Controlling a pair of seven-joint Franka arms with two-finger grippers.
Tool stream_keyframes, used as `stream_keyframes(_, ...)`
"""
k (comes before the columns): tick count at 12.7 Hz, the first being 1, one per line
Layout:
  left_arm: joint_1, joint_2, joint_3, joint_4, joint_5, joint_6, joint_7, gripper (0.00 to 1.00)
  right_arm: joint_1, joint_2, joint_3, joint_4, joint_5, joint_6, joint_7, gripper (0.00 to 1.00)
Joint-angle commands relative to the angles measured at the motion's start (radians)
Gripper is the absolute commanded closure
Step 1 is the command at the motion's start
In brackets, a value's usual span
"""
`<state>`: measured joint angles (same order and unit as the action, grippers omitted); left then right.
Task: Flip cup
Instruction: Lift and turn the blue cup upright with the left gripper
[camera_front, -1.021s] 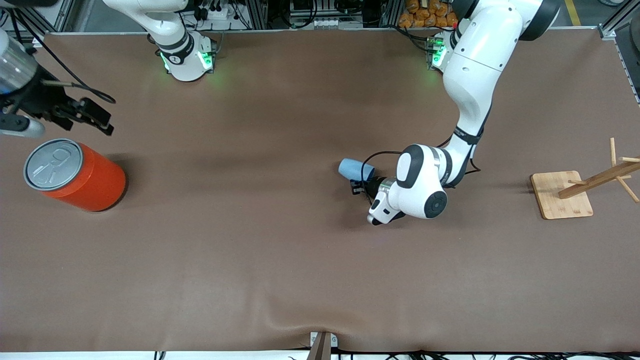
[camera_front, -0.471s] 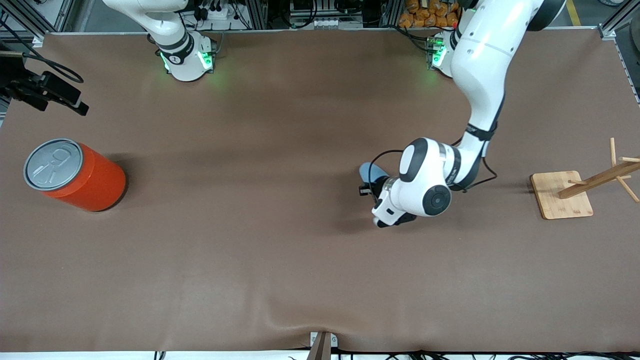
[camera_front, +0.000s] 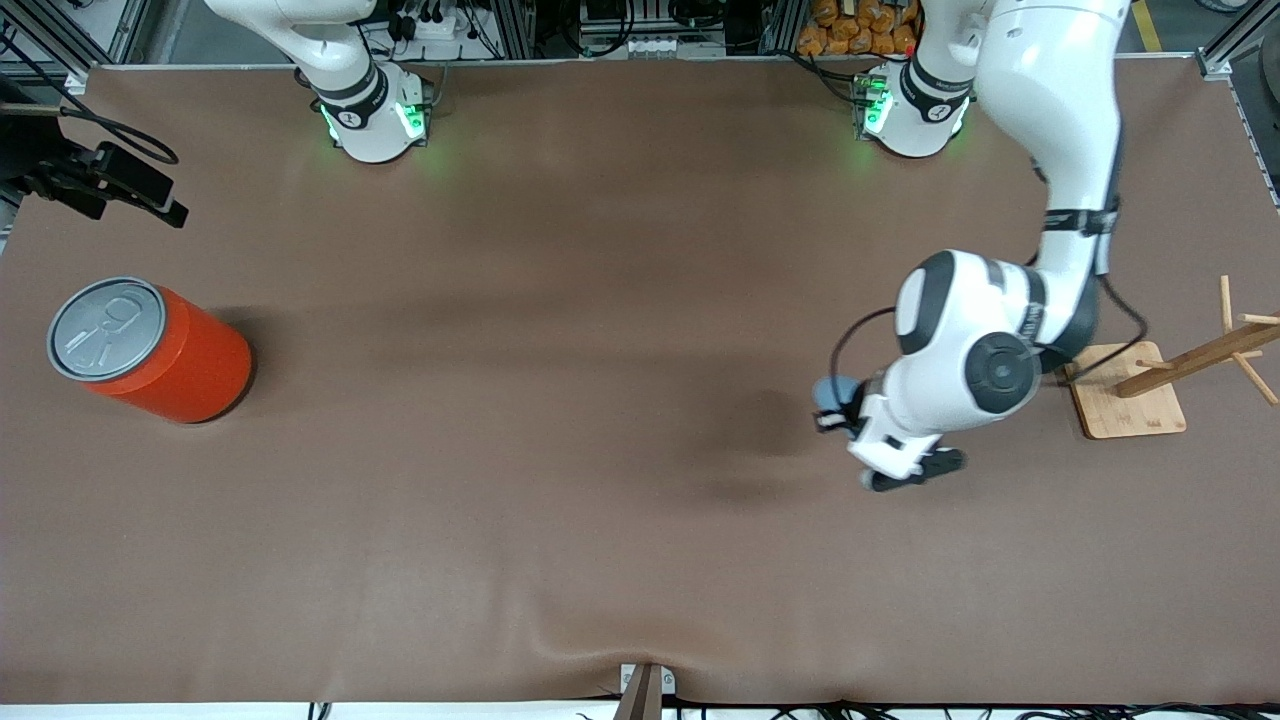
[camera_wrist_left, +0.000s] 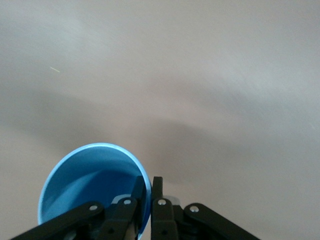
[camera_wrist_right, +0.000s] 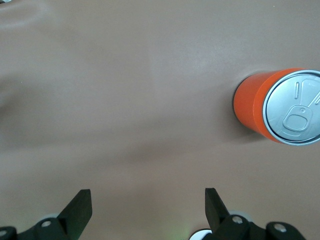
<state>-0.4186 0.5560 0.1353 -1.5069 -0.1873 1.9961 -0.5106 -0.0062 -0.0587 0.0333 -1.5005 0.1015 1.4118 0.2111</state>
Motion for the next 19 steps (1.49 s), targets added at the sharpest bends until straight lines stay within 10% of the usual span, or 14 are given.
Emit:
stream_keyframes(1,-0.011,0.051,0.03,-0.016,0.147,0.126,-0.142,1.0,0.012,0.016,-0.013,0.029,0.001,-0.017,-0.006,0.0)
stream_keyframes(6,-0.009,0.159,0.049,-0.018,0.484,0.334,-0.511,1.0,0.038,0.017,-0.01,0.031,-0.101,-0.008,-0.17,0.0)
stream_keyframes(14,-0.002,0.151,0.05,-0.046,0.523,0.331,-0.56,1.0,0.035,0.016,-0.013,0.029,-0.1,-0.014,-0.225,0.0)
stream_keyframes(15,0.001,0.148,0.049,-0.046,0.523,0.329,-0.568,0.82,0.034,0.016,-0.013,0.029,-0.1,-0.014,-0.225,0.0)
stream_keyframes(16,0.003,0.148,0.049,-0.046,0.523,0.329,-0.584,0.01,0.032,0.016,-0.013,0.029,-0.1,-0.016,-0.223,0.0)
stream_keyframes(19,0.001,0.138,0.049,-0.047,0.528,0.325,-0.579,0.0,0.032,0.016,-0.013,0.029,-0.1,-0.016,-0.223,0.0)
